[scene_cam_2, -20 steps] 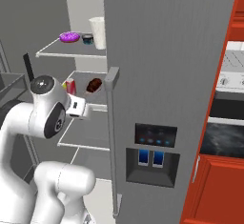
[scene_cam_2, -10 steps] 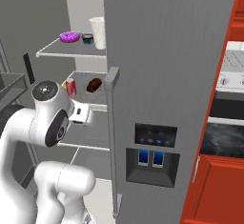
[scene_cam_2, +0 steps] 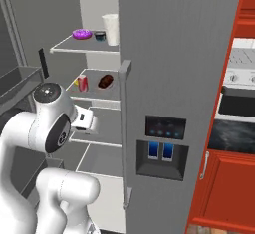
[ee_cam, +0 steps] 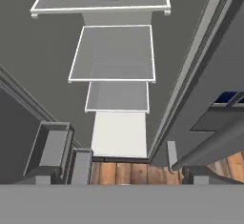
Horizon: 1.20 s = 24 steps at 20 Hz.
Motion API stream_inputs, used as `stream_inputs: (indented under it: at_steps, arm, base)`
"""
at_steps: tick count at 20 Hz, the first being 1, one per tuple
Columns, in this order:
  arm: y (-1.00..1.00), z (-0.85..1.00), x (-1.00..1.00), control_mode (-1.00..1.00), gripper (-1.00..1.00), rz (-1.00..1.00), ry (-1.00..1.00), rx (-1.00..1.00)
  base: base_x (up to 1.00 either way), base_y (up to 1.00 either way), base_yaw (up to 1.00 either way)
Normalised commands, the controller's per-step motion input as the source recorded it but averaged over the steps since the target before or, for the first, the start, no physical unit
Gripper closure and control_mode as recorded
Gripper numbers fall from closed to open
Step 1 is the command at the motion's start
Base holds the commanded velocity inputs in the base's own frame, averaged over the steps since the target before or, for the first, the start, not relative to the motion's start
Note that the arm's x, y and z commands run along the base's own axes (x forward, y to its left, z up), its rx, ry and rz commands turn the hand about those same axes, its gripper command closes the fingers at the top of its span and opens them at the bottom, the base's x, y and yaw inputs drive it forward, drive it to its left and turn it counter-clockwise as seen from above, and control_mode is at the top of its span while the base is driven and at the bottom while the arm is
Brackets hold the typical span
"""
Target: Place the tupperware on the second highest shelf of the fridge. Make space for the tupperware among the existing items by rearranging them on the shelves if needed. Close the fridge door when finished.
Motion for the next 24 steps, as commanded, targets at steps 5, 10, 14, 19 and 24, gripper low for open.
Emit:
stream_inputs:
  at_steps: [5,10,14,19,24]
  arm:
    - [0.00,0.00,0.00,1.00,-1.00,0.00,0.00,0.00]
    - [0.00,0.00,0.00,1.00,-1.00,0.00,0.00,0.00]
    - [0.00,0.00,0.00,1.00,-1.00,0.00,0.00,0.00]
    - [0.00,0.00,0.00,1.00,-1.00,0.00,0.00,0.00]
    - [0.00,0.00,0.00,1.00,-1.00,0.00,0.00,0.00]
  base:
    - [-0.71,-0.07,0.09]
    - [-0.58,-0.22,0.09]
    - [-0.38,-0.31,0.09]
    - [-0.14,-0.33,0.15]
    - [-0.25,-0.30,0.25]
